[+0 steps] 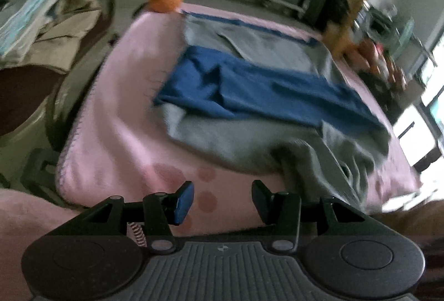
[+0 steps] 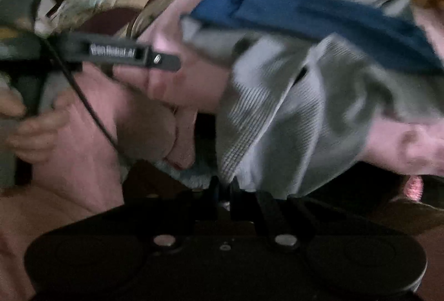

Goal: Fold clothes

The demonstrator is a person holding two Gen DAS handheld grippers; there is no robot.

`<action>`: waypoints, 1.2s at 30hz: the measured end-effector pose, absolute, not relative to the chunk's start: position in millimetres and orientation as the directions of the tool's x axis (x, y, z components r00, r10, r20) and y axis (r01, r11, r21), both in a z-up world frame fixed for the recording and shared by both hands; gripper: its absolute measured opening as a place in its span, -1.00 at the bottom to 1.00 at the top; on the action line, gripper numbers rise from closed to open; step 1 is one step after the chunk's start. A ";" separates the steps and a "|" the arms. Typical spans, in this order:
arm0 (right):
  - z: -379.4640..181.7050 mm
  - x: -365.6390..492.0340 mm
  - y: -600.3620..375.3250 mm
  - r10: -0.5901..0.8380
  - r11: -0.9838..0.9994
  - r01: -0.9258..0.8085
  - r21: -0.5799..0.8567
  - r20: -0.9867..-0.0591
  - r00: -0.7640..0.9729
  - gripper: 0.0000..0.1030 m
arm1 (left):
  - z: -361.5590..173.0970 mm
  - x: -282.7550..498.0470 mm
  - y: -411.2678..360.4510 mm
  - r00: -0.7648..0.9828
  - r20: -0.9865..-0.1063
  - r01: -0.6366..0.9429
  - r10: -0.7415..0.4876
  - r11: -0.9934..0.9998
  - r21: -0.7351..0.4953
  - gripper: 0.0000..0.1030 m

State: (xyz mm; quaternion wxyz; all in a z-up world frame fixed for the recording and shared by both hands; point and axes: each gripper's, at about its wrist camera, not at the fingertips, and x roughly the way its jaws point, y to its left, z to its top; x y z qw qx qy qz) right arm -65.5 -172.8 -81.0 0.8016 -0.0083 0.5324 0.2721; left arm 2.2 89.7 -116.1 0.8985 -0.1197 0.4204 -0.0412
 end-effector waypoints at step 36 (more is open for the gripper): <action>15.3 1.3 -182.7 0.600 0.800 -0.342 0.493 -0.658 0.455 -0.89 | -38.5 -26.4 -49.3 0.630 -0.694 0.498 -0.349 0.867 0.016 -0.61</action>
